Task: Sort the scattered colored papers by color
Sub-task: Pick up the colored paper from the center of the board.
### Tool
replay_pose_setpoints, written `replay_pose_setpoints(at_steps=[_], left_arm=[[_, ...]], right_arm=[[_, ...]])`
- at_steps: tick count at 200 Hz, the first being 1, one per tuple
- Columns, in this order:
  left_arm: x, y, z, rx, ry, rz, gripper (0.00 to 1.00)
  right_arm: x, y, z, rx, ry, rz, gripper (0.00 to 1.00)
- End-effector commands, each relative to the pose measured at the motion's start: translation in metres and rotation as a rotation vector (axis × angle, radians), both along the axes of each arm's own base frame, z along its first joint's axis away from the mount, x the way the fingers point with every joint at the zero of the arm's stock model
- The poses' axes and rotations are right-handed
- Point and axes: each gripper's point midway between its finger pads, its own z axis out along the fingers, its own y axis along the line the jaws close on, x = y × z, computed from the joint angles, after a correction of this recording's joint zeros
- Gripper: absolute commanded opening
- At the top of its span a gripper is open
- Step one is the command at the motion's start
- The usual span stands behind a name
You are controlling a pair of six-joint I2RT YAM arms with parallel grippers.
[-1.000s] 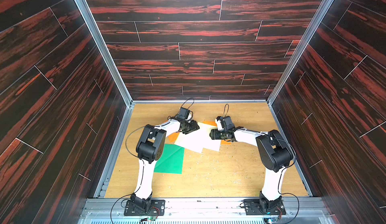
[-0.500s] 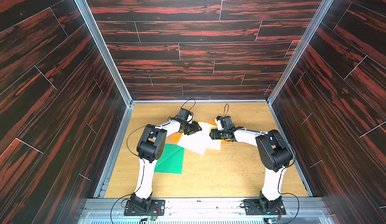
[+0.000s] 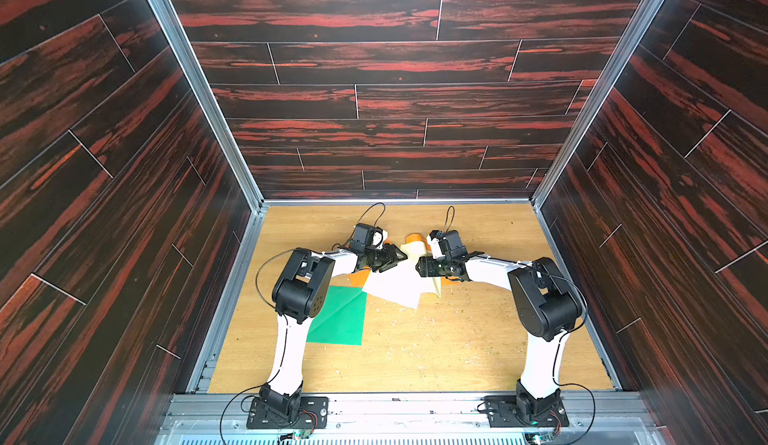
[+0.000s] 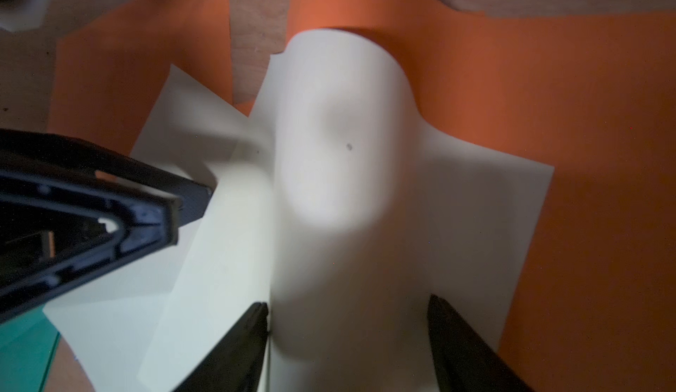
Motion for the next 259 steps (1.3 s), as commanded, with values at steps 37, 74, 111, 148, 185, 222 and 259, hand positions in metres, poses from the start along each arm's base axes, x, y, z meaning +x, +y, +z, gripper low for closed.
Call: replay_pose_setpoints(at_steps=[37, 74, 111, 148, 185, 222, 259], left_arm=[[0.008, -0.006, 0.066, -0.183, -0.123, 0.009, 0.58], [0.006, -0.002, 0.057, -0.131, -0.099, 0.001, 0.58], [0.000, 0.012, 0.022, 0.026, -0.036, 0.008, 0.58], [-0.003, 0.020, 0.006, 0.105, -0.011, 0.009, 0.58], [-0.005, 0.014, 0.005, 0.080, 0.003, -0.022, 0.58], [0.000, 0.006, 0.017, -0.017, -0.026, -0.001, 0.58], [0.005, 0.001, 0.033, -0.114, -0.071, 0.029, 0.58]], right_arm=[[-0.020, -0.004, -0.034, -0.029, 0.113, 0.017, 0.73], [-0.019, -0.002, -0.033, -0.026, 0.113, 0.023, 0.73], [-0.019, -0.002, -0.034, -0.027, 0.115, 0.025, 0.73], [-0.020, -0.001, -0.035, -0.024, 0.119, 0.031, 0.73], [-0.019, 0.000, -0.037, -0.022, 0.122, 0.033, 0.73], [-0.021, 0.001, -0.041, -0.018, 0.132, 0.039, 0.73], [-0.021, 0.001, -0.041, -0.016, 0.133, 0.041, 0.73]])
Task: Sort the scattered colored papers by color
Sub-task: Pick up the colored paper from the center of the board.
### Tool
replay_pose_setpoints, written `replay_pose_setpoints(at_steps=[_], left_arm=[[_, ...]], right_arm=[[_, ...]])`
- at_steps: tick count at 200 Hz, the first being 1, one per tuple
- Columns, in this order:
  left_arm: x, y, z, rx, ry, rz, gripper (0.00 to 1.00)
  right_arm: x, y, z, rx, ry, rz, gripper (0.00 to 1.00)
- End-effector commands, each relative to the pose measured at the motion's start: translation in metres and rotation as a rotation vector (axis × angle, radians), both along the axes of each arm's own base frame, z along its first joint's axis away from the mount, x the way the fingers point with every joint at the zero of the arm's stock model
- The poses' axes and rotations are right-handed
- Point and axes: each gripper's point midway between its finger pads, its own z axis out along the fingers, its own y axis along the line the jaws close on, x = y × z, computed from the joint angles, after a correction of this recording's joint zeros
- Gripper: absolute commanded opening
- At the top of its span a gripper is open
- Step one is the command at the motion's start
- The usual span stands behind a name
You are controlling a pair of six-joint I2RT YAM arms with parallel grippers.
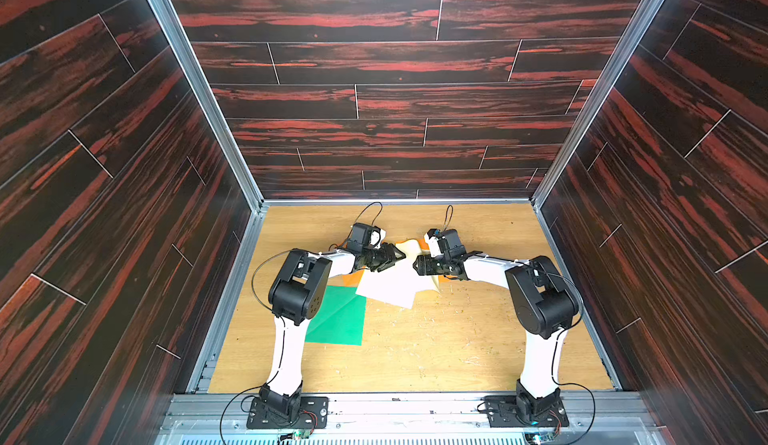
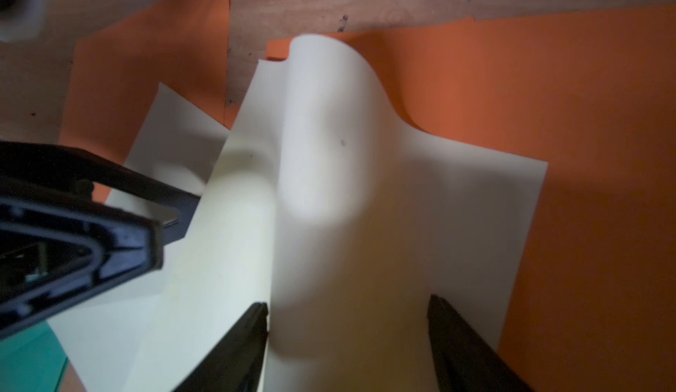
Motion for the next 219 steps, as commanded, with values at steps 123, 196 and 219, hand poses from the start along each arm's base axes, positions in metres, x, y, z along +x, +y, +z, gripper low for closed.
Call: replay_pose_setpoints(at_steps=[123, 196, 219], left_arm=[[-0.015, 0.011, -0.018, 0.124, 0.052, -0.061, 0.50], [-0.006, -0.004, 0.017, -0.074, -0.047, -0.046, 0.42], [-0.001, -0.003, 0.013, -0.079, -0.045, -0.018, 0.35]], right_arm=[[-0.029, -0.006, -0.043, -0.041, 0.152, 0.030, 0.73], [-0.031, -0.003, -0.045, -0.031, 0.162, 0.042, 0.73], [-0.031, -0.004, -0.045, -0.034, 0.161, 0.043, 0.73]])
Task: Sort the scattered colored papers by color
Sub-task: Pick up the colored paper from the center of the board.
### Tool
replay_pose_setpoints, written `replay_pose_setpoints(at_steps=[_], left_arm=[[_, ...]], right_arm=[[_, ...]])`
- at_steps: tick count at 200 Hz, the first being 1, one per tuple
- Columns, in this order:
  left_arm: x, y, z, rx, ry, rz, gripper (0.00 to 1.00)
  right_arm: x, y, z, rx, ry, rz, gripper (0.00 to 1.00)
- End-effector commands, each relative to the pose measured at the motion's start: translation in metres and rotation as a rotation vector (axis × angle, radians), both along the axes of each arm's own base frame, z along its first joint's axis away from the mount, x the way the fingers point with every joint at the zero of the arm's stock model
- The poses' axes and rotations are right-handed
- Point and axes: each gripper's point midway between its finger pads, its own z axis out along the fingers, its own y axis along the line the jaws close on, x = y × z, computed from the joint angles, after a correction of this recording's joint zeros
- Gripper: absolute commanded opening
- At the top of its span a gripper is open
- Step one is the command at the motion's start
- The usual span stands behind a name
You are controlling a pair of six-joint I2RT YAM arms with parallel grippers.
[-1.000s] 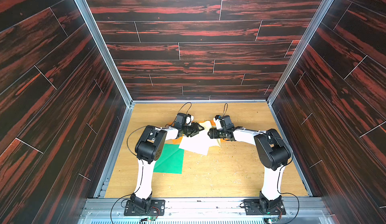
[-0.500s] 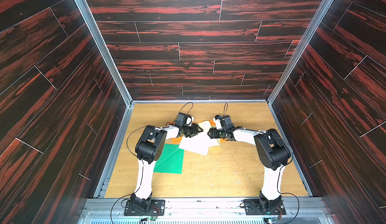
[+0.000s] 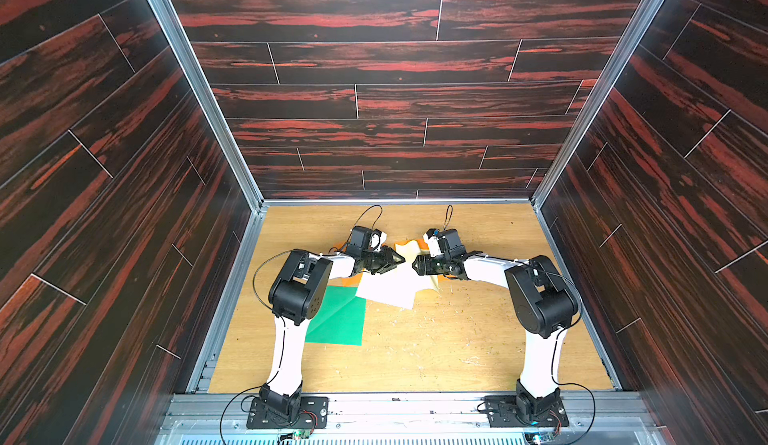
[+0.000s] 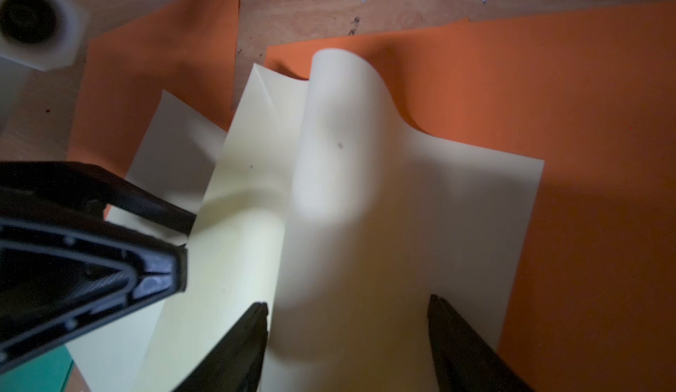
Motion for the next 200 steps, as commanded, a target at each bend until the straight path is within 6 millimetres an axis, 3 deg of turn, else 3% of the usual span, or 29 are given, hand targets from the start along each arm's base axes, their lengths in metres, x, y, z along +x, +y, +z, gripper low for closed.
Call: replay_pose_setpoints(at_steps=[1, 26, 44, 68, 87, 101, 120, 132, 143, 159, 200], left_arm=[[0.008, -0.002, 0.016, -0.047, -0.047, 0.011, 0.35], [0.006, 0.001, 0.000, 0.003, -0.016, 0.008, 0.35], [0.005, 0.009, -0.012, 0.091, 0.005, 0.009, 0.52], [0.001, 0.021, -0.023, 0.197, 0.026, 0.008, 0.54], [-0.002, 0.018, -0.024, 0.189, 0.035, -0.012, 0.45], [-0.004, 0.017, -0.026, 0.176, 0.043, -0.024, 0.29], [-0.003, 0.013, -0.027, 0.159, 0.044, -0.029, 0.18], [-0.002, 0.013, -0.025, 0.155, 0.039, -0.023, 0.18], [-0.002, 0.012, -0.021, 0.147, 0.030, -0.023, 0.36], [-0.002, 0.010, -0.015, 0.127, 0.015, -0.030, 0.37], [0.002, 0.008, -0.012, 0.095, -0.001, -0.015, 0.06]], right_arm=[[-0.031, -0.007, -0.045, -0.054, 0.163, 0.021, 0.73], [-0.031, -0.008, -0.045, -0.056, 0.163, 0.020, 0.73], [-0.032, -0.007, -0.046, -0.055, 0.165, 0.024, 0.73], [-0.032, -0.007, -0.047, -0.055, 0.167, 0.025, 0.73], [-0.032, -0.007, -0.049, -0.055, 0.170, 0.026, 0.73], [-0.032, -0.007, -0.049, -0.054, 0.171, 0.027, 0.73], [-0.033, -0.006, -0.049, -0.054, 0.173, 0.031, 0.73], [-0.033, -0.006, -0.049, -0.055, 0.172, 0.030, 0.74], [-0.033, -0.006, -0.049, -0.054, 0.171, 0.032, 0.73], [-0.033, -0.005, -0.049, -0.051, 0.172, 0.035, 0.73], [-0.034, -0.001, -0.045, -0.037, 0.164, 0.046, 0.73]])
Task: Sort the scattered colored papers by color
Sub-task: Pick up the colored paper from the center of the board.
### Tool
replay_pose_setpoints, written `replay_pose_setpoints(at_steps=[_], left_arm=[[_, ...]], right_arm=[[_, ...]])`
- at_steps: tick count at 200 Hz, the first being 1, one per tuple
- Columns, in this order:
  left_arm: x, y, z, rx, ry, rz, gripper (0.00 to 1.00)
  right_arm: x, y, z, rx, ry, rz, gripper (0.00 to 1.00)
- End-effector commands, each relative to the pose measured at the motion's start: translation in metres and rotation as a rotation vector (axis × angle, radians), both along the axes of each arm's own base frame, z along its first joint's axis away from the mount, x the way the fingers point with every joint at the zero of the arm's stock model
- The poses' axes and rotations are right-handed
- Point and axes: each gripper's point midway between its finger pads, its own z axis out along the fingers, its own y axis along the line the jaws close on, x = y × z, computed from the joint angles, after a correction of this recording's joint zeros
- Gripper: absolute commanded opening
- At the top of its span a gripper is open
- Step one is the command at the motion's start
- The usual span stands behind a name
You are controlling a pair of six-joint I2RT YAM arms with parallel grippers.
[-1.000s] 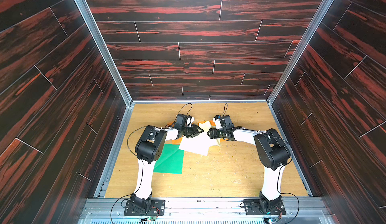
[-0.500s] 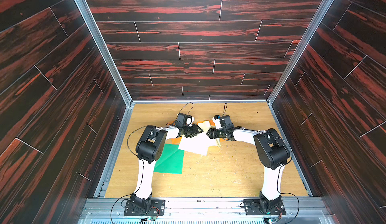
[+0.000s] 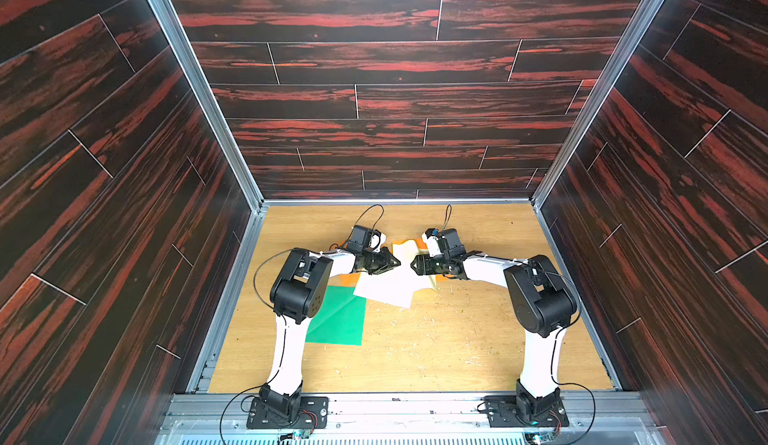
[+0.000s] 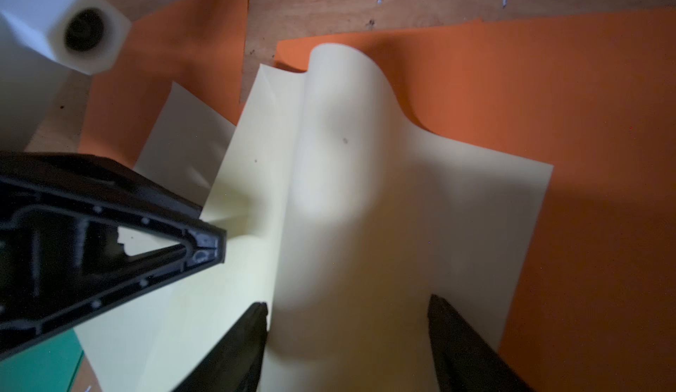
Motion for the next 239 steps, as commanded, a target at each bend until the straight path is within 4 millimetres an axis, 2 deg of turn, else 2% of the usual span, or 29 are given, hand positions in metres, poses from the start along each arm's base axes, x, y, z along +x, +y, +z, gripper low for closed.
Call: replay_pose_setpoints(at_steps=[1, 7, 13, 16, 25, 36, 60, 81, 102, 134, 169, 201, 239], left_arm=[[0.000, -0.001, 0.004, -0.015, -0.017, -0.002, 0.06], [-0.002, -0.002, 0.004, -0.022, -0.013, -0.011, 0.02], [-0.002, -0.002, 0.004, -0.028, -0.013, -0.013, 0.03], [-0.002, -0.003, 0.005, -0.030, -0.016, -0.012, 0.08], [0.001, -0.003, 0.007, -0.033, -0.025, -0.005, 0.32], [0.002, -0.002, 0.007, -0.027, -0.029, 0.004, 0.42], [0.005, -0.001, 0.007, -0.021, -0.033, 0.012, 0.47], [0.004, -0.003, 0.007, -0.029, -0.029, 0.005, 0.48], [0.003, -0.006, 0.008, -0.053, -0.024, -0.008, 0.38], [0.006, -0.005, 0.011, -0.055, -0.036, 0.003, 0.11], [0.007, -0.002, 0.014, -0.038, -0.049, 0.016, 0.00], [0.006, 0.000, 0.015, -0.020, -0.057, 0.017, 0.00], [0.006, 0.003, 0.020, 0.003, -0.074, 0.020, 0.00]], right_arm=[[-0.034, -0.006, -0.045, -0.051, 0.167, 0.025, 0.73], [-0.035, -0.004, -0.043, -0.046, 0.163, 0.030, 0.73], [-0.035, -0.004, -0.043, -0.043, 0.162, 0.034, 0.73], [-0.035, -0.003, -0.041, -0.041, 0.160, 0.033, 0.72], [-0.035, -0.002, -0.039, -0.037, 0.154, 0.039, 0.72], [-0.035, -0.001, -0.036, -0.031, 0.151, 0.040, 0.72], [-0.035, 0.000, -0.034, -0.024, 0.148, 0.045, 0.72], [-0.036, 0.003, -0.032, -0.011, 0.150, 0.055, 0.72], [-0.038, 0.008, -0.030, 0.015, 0.155, 0.070, 0.72], [-0.039, 0.012, -0.025, 0.038, 0.151, 0.082, 0.72], [-0.037, 0.010, -0.023, 0.028, 0.144, 0.073, 0.72], [-0.032, 0.004, -0.015, 0.009, 0.106, 0.045, 0.74], [-0.016, -0.010, 0.033, -0.029, -0.057, -0.038, 0.77]])
